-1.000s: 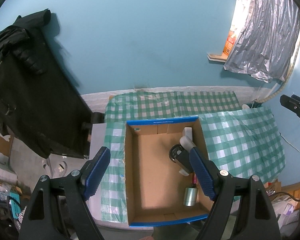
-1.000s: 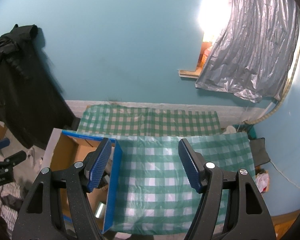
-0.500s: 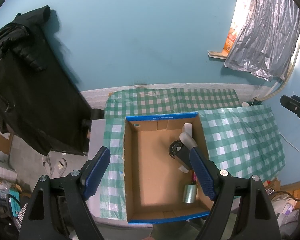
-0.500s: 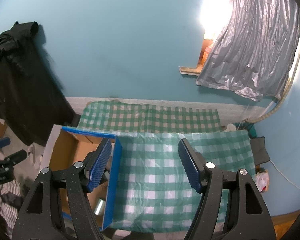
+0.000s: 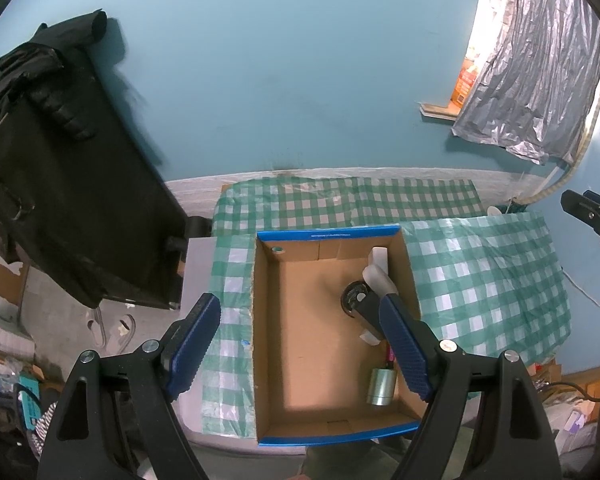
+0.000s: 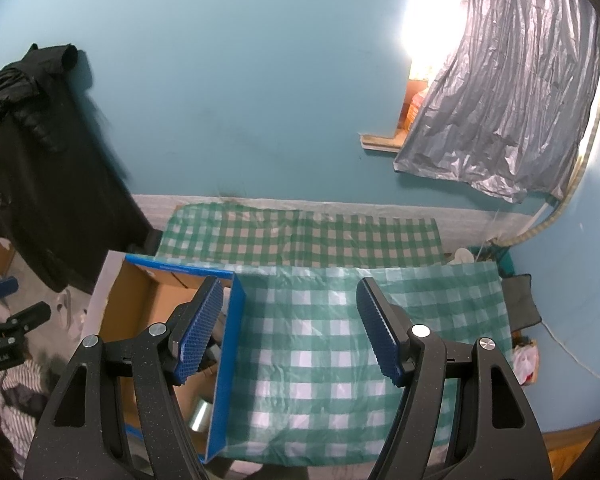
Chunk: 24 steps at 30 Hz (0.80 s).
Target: Organize rigid objects
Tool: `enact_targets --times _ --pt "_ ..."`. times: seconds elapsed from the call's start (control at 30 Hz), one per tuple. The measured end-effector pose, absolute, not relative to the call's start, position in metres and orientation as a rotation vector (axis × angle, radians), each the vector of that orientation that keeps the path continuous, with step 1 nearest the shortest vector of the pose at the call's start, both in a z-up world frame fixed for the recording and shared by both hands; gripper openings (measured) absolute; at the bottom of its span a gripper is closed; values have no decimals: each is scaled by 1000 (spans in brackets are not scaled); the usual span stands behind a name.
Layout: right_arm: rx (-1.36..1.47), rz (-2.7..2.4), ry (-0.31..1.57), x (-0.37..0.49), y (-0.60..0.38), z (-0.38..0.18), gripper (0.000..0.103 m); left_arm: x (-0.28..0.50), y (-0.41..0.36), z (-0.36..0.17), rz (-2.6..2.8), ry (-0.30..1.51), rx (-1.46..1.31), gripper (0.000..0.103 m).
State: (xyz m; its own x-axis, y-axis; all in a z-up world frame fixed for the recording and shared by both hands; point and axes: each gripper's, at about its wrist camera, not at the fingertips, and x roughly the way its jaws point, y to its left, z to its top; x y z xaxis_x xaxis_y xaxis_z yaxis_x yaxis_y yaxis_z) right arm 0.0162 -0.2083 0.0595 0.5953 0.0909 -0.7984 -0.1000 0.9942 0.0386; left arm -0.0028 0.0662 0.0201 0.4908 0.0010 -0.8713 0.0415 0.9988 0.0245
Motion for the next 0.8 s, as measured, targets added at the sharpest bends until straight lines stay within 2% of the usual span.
enact_targets --times 0.8 --pt "-12 107 933 16 -208 60 69 -4 66 21 -27 1056 39 83"
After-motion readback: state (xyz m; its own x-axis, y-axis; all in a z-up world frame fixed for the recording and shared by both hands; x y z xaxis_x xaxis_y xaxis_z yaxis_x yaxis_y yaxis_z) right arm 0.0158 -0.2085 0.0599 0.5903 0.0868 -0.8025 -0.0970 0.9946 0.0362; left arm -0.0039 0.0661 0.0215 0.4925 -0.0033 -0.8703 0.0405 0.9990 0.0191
